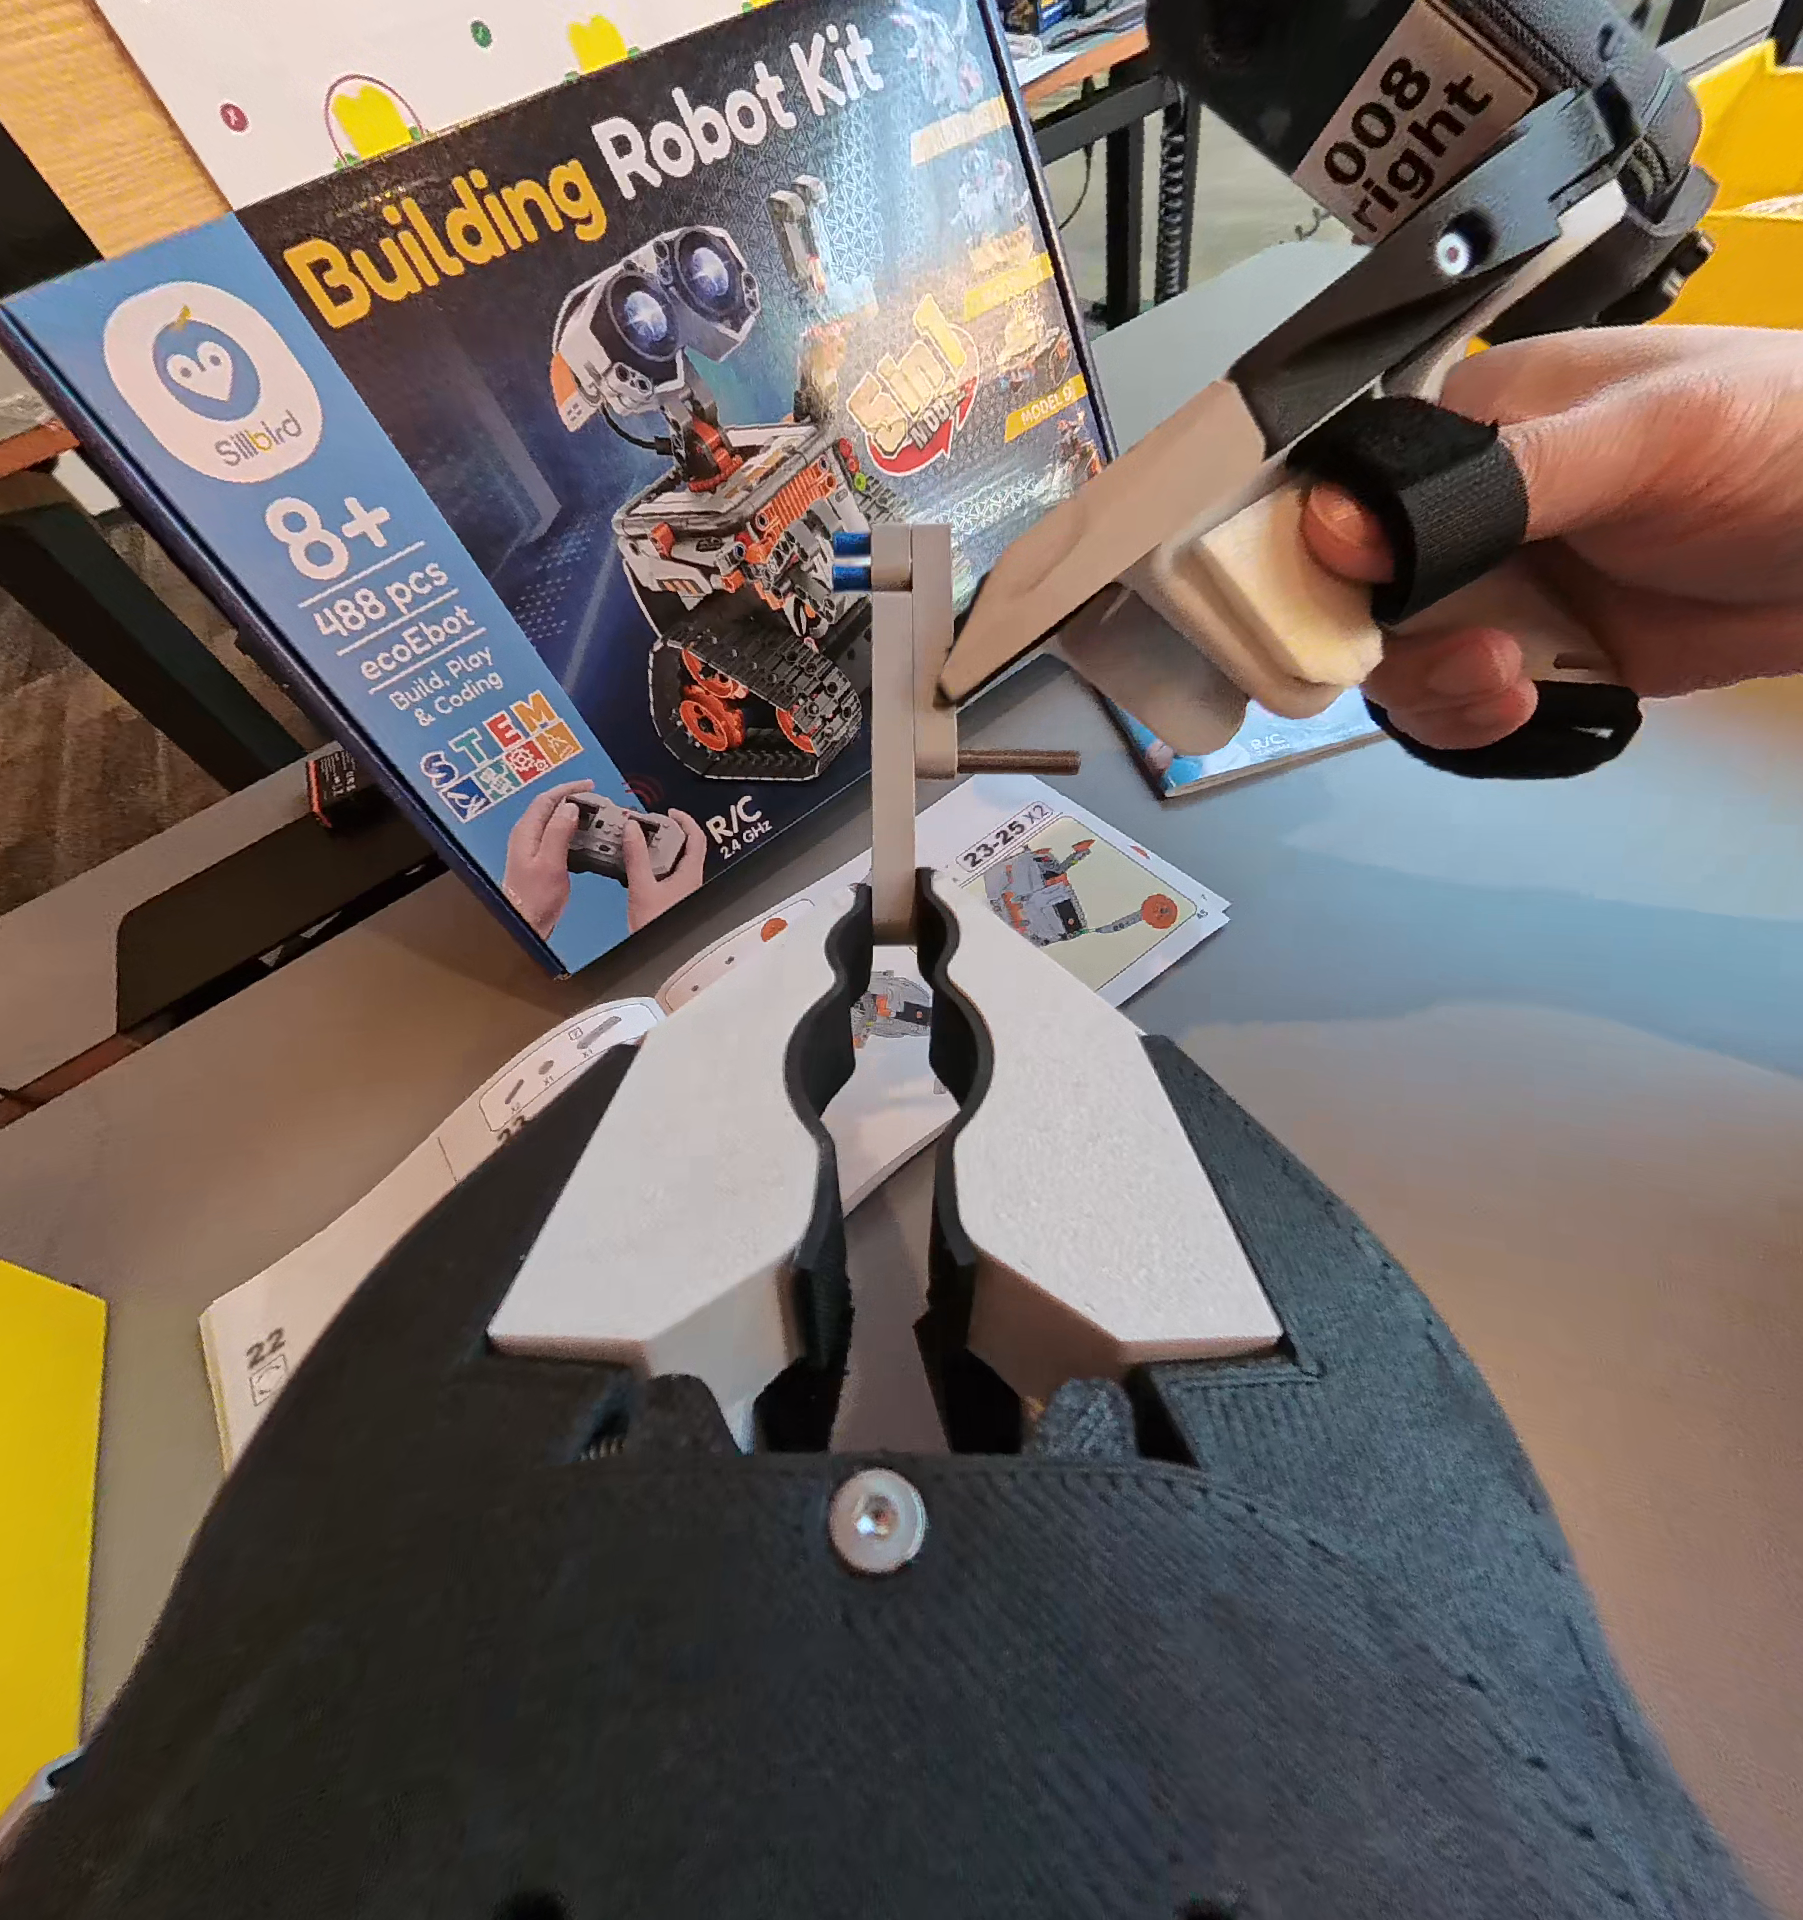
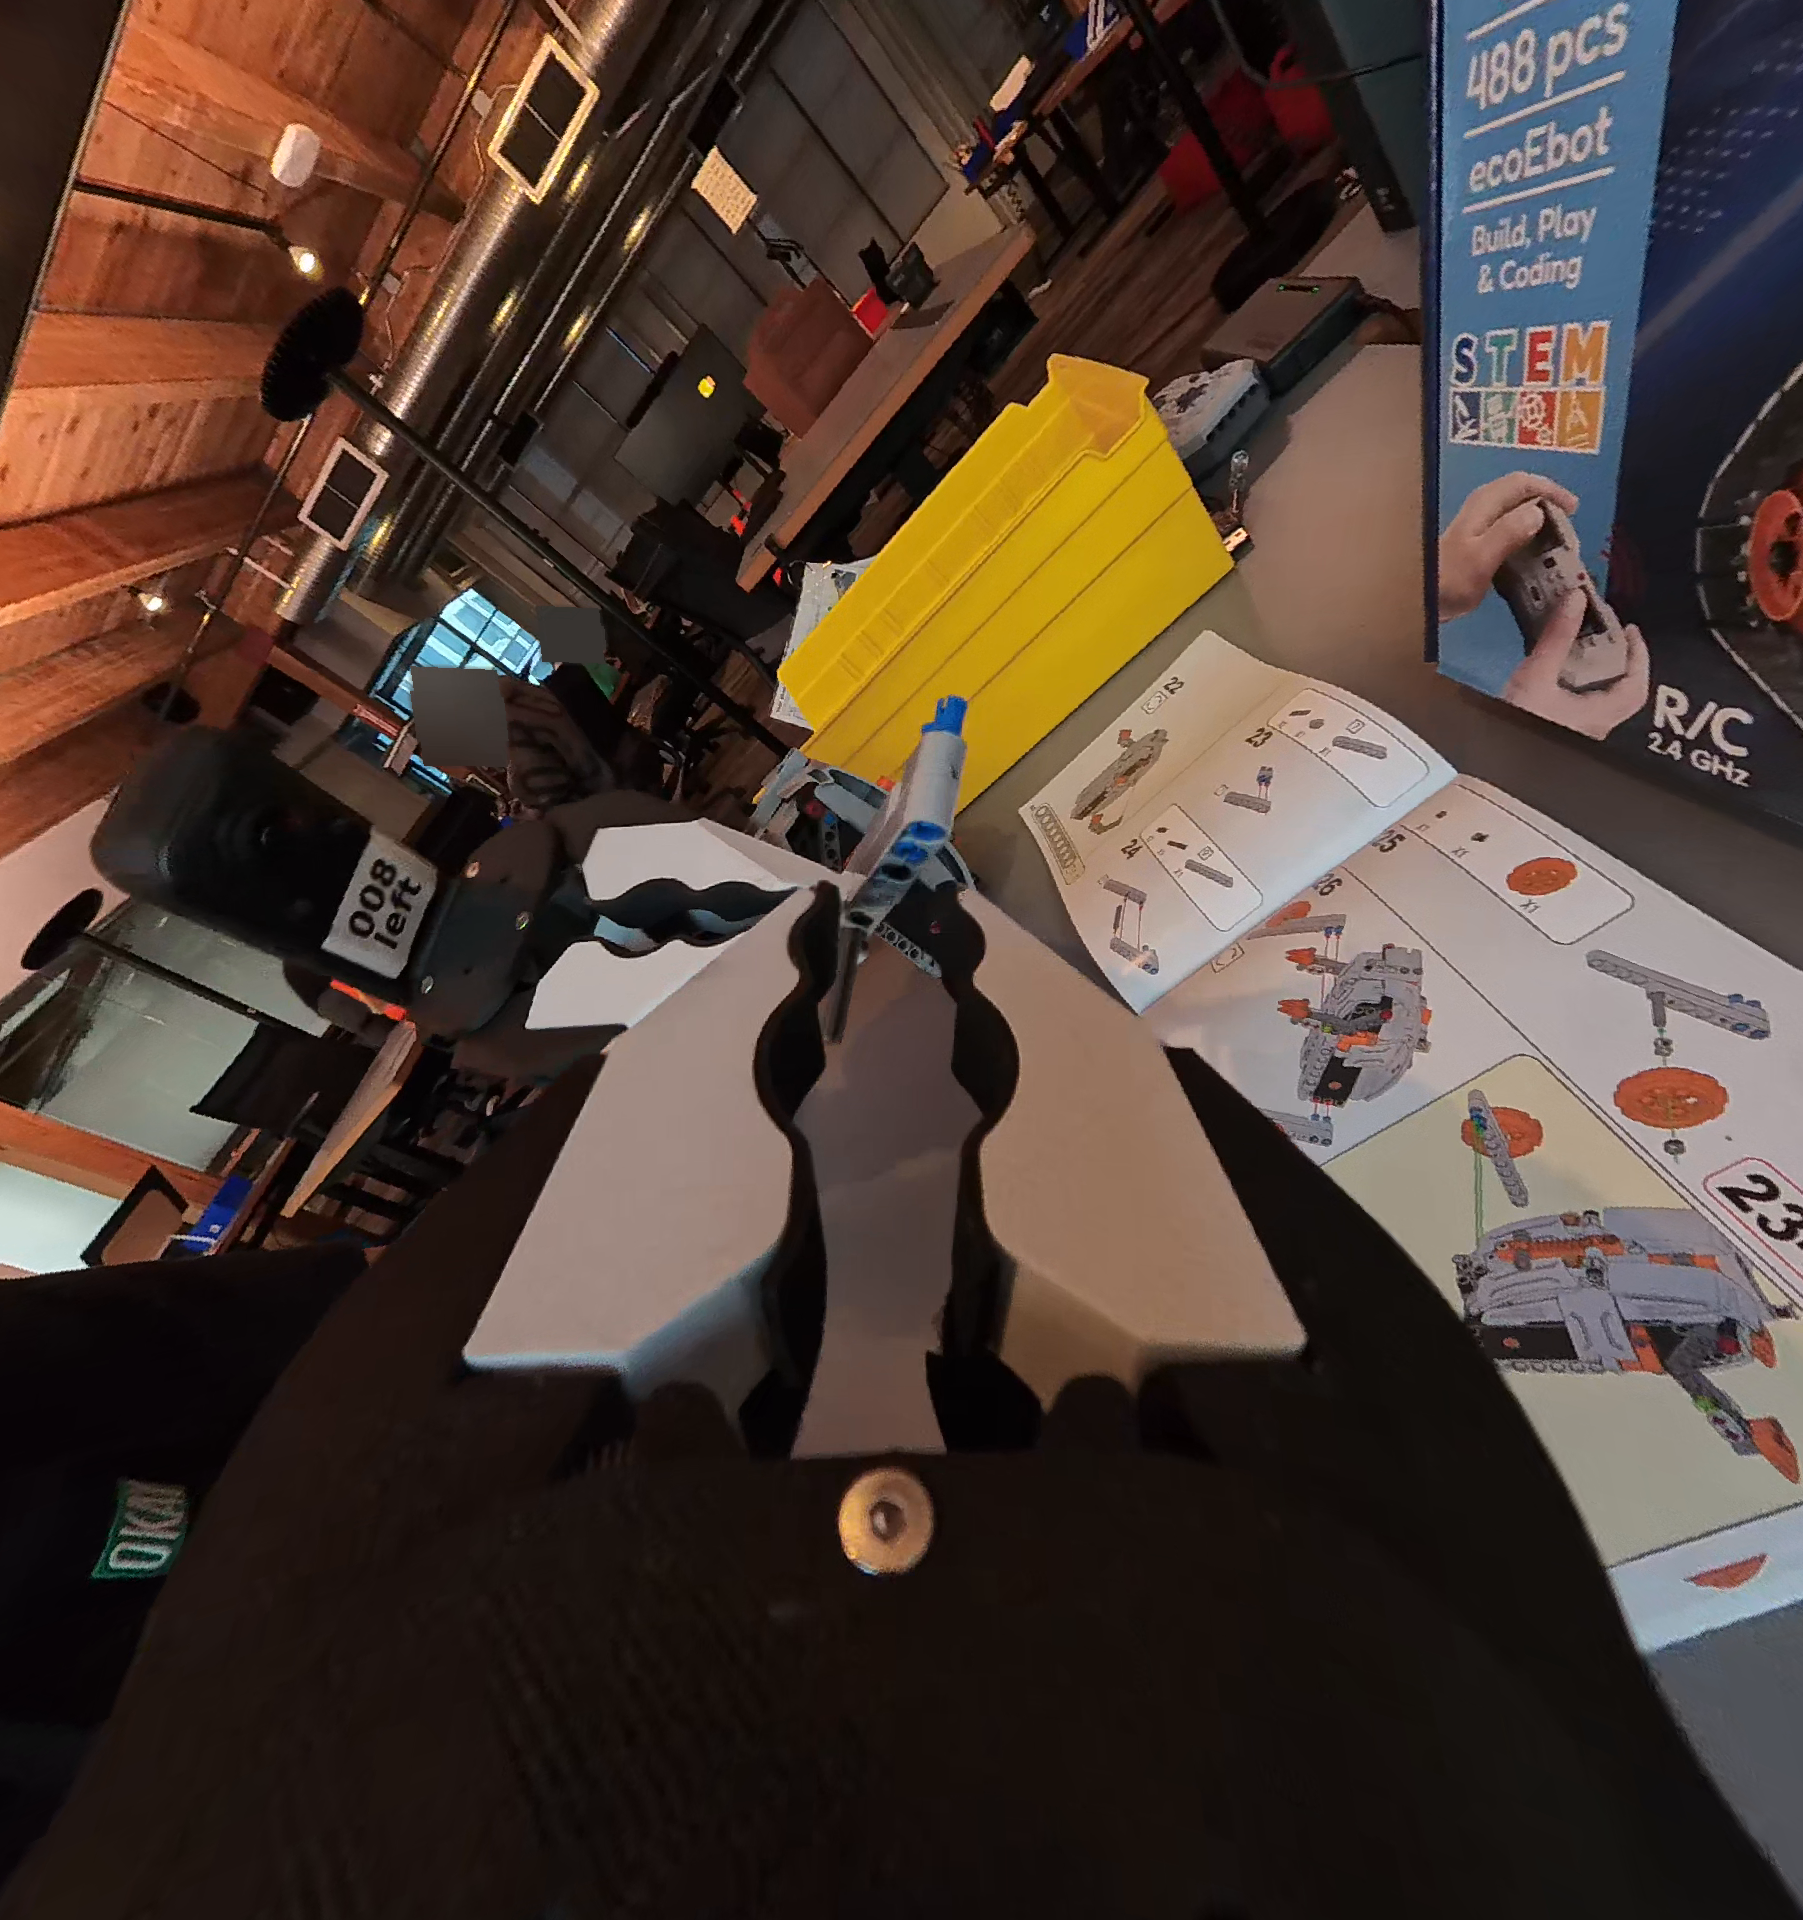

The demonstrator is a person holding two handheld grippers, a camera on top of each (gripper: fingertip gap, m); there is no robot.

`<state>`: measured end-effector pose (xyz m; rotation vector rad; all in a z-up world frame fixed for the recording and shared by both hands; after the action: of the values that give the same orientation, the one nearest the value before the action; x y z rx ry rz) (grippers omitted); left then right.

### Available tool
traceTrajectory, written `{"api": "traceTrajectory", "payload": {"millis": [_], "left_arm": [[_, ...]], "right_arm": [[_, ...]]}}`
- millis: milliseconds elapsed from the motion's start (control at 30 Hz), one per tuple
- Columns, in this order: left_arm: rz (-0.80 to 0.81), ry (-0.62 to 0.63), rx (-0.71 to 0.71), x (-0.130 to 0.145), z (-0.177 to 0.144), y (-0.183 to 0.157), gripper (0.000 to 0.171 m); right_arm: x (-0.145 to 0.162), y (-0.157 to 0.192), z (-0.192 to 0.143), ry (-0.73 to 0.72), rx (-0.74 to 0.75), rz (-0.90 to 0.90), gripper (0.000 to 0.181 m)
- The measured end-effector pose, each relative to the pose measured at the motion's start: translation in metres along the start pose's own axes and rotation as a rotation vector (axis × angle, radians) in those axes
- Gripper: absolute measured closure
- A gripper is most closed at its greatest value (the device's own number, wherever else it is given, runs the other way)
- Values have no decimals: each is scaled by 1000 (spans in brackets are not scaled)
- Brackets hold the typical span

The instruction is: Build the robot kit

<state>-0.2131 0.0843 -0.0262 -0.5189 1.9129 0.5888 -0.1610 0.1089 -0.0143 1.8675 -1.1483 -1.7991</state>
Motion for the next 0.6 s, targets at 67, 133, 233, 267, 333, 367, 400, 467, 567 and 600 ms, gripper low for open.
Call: {"api": "traceTrajectory", "payload": {"millis": [67, 133, 233, 267, 333, 367, 400, 467, 567, 600], "left_arm": [[13, 10, -8, 1, 1, 0, 166], [19, 15, -11, 2, 1, 0, 166], [21, 18, -11, 2, 2, -1, 166], [21, 19, -10, 2, 2, -1, 166], [17, 19, -3, 2, 3, -2, 166], [13, 17, 1, 2, 3, -2, 166], [11, 17, 2, 2, 3, -2, 166], [14, 19, 2, 2, 2, -2, 166], [13, 15, 3, 1, 2, -3, 166], [15, 16, 1, 1, 2, -3, 166]], "right_arm": [[1, -1, 1, 5, 0, 8, 167], [2, -2, 1, 8, 6, 10, 167], [2, -3, 2, 6, 17, 8, 167], [1, -4, 2, 1, 23, 8, 166], [-1, -5, 1, -18, 30, 17, 166], [-3, -6, 1, -30, 28, 25, 167], [-2, -5, 0, -29, 16, 23, 169], [3, -2, 1, 19, 8, -7, 167], [8, 1, 1, 61, 15, -60, 166], [8, 0, 2, 61, 23, -67, 166]]}}
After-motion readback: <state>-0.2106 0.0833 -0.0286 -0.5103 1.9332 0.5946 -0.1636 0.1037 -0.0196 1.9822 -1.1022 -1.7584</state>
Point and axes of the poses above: each gripper's, where its closed fingertips meet, z out along the fingers, x out of its underside, y = z × x across the jaws, the point moved 2 cm from there along -z, back along the fingers, and after that the axes turned 5 degrees about x, right-handed, at the moved point
